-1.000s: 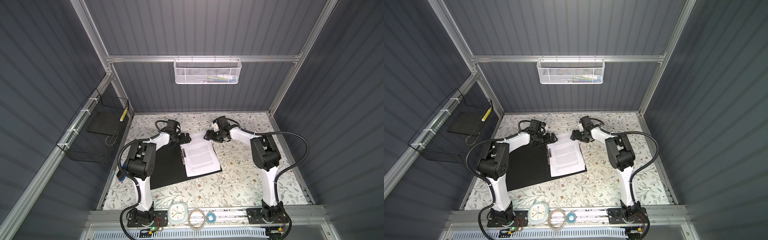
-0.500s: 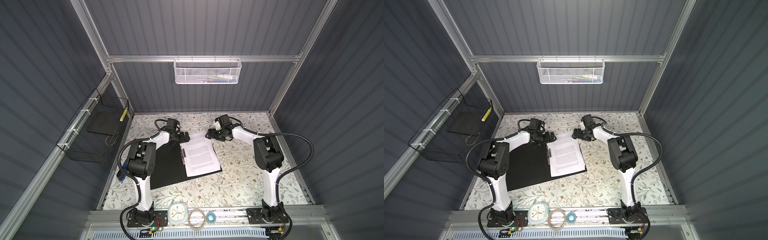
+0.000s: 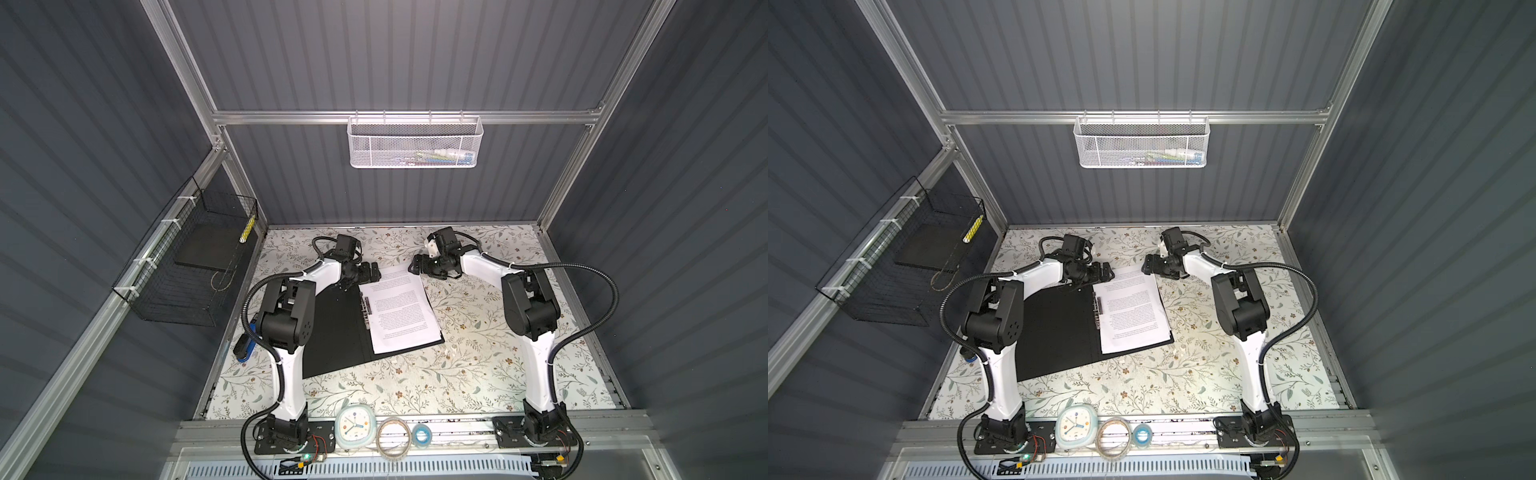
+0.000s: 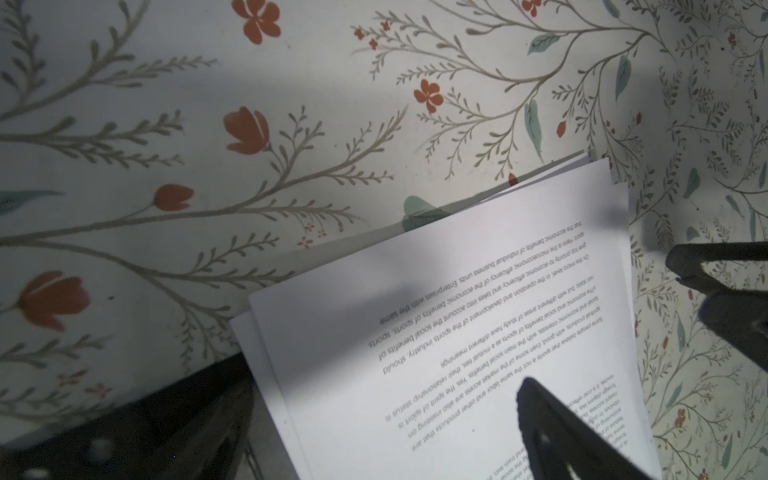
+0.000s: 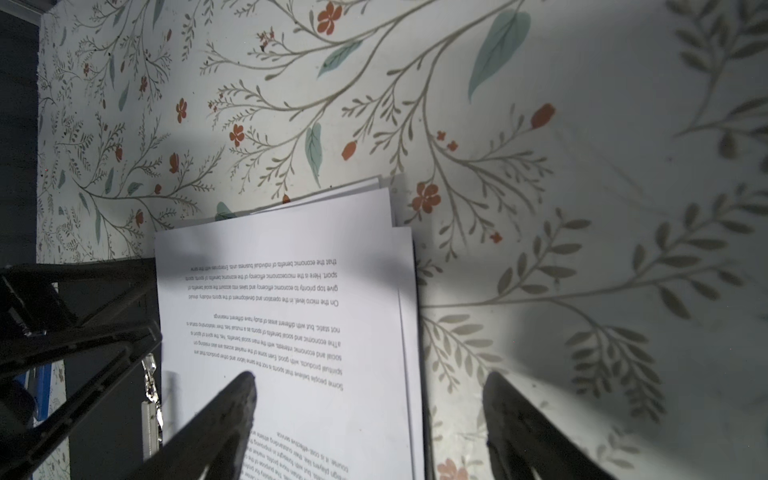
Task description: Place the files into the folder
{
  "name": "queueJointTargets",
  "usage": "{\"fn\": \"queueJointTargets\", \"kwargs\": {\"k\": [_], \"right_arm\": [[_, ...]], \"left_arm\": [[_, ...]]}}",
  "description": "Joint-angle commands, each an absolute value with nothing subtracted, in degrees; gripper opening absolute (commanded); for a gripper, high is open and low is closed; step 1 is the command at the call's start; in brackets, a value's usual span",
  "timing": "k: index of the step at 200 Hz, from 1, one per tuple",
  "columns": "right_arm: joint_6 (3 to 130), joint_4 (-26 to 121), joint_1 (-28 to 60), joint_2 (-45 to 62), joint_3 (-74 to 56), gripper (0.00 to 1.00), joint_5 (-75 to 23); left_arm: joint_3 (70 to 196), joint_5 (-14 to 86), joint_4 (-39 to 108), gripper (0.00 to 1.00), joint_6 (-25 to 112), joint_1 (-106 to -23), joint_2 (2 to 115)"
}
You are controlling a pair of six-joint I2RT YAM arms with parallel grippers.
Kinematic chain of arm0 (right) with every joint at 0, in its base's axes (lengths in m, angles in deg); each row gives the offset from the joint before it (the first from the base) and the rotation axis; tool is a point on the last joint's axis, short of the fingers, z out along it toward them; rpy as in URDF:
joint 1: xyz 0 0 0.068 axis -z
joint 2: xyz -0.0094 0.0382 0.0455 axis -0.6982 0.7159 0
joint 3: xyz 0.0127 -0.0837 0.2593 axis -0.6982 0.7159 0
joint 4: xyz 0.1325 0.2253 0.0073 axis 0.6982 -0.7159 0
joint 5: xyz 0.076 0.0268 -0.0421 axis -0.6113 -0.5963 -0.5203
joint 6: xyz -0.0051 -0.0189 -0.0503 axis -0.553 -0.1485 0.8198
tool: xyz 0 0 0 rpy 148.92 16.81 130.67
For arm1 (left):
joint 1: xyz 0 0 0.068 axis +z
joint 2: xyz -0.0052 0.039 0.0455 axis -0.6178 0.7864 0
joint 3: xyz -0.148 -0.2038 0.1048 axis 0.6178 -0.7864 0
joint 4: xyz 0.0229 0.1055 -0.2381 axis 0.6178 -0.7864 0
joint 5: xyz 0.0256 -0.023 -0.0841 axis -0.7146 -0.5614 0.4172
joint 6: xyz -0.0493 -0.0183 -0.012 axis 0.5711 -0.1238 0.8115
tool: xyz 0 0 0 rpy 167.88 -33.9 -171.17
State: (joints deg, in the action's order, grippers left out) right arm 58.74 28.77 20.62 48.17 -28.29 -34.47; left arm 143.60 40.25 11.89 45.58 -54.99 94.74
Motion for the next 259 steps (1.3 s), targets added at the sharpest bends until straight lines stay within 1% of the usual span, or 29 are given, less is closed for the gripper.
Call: {"fn": "queueJointTargets", "kwargs": {"k": [1,74,107,151,186,198,202,206,208,212,214,218,220,224,226,229,232,252,259], "right_arm": [[57.8,27.83,20.31,50.65,-29.91,0.85,-37.28],[56.48,29.38,19.68,51.25,-29.88,0.85,-38.9],[56.35,30.2,19.64,50.3,-29.27,0.85,-39.17],[58.38,29.05,20.28,46.05,-27.08,0.86,-36.57],[60.41,28.84,21.02,39.66,-20.98,0.85,-36.22],[61.82,27.55,21.0,36.36,-17.37,0.81,-36.18],[62.15,26.96,20.93,34.97,-15.89,0.79,-36.12],[62.44,26.51,20.83,33.41,-14.05,0.77,-35.01],[62.57,26.4,20.78,32.57,-12.98,0.77,-34.04],[62.81,26.26,20.61,30.83,-10.89,0.75,-33.22],[62.86,26.25,20.59,30.03,-9.77,0.74,-32.93],[62.87,26.31,20.39,28.16,-7.5,0.73,-32.35],[62.83,26.37,20.25,27.19,-6.42,0.72,-32.05],[62.74,26.46,20.03,25.49,-3.99,0.7,-31.64],[62.71,26.54,19.79,24.46,-2.75,0.69,-31.46],[62.7,26.59,19.59,23.08,-1.16,0.68,-31.24],[62.62,26.48,19.18,21.85,0.53,0.67,-30.92],[62.26,24.6,15.54,13.94,8.91,0.57,-27.37],[61.88,23.78,13.72,11.79,11.23,0.52,-26.42]], "left_arm": [[145.32,41.9,11.48,0.99,44.9,-55.45,96.17],[144.98,43.6,13.01,0.99,45.36,-55.73,96.02],[146.36,40.47,10.72,0.99,45.01,-55.65,95.39],[151.72,32.34,4.34,0.99,42.51,-55.47,94.62],[157.29,31.76,5.15,0.99,39.18,-55.55,96.77],[160.34,31.55,4.76,0.99,37.98,-55.56,99.05],[161.42,31.23,4.54,0.96,37.57,-55.56,99.87],[162.63,30.65,4.21,0.91,37.07,-55.56,100.7],[163.1,30.41,4.05,0.88,36.81,-55.56,101.15],[164.2,30.08,3.73,0.78,36.29,-55.56,102.03],[164.83,29.98,3.57,0.72,36.04,-55.56,102.45],[165.91,29.86,3.21,0.53,35.52,-55.56,103.25],[166.49,29.68,2.96,0.4,35.23,-55.51,103.7],[167.64,29.18,2.52,0.17,34.74,-55.58,104.51],[168.17,28.96,2.37,0.1,34.56,-55.52,104.87],[168.86,28.55,2.14,0.03,34.29,-55.55,105.45],[169.49,28.44,1.91,0.0,33.96,-55.54,105.97],[173.07,28.4,0.91,0.0,31.74,-55.64,108.97],[173.95,28.36,0.61,0.0,31.42,-55.73,110.01]]}}
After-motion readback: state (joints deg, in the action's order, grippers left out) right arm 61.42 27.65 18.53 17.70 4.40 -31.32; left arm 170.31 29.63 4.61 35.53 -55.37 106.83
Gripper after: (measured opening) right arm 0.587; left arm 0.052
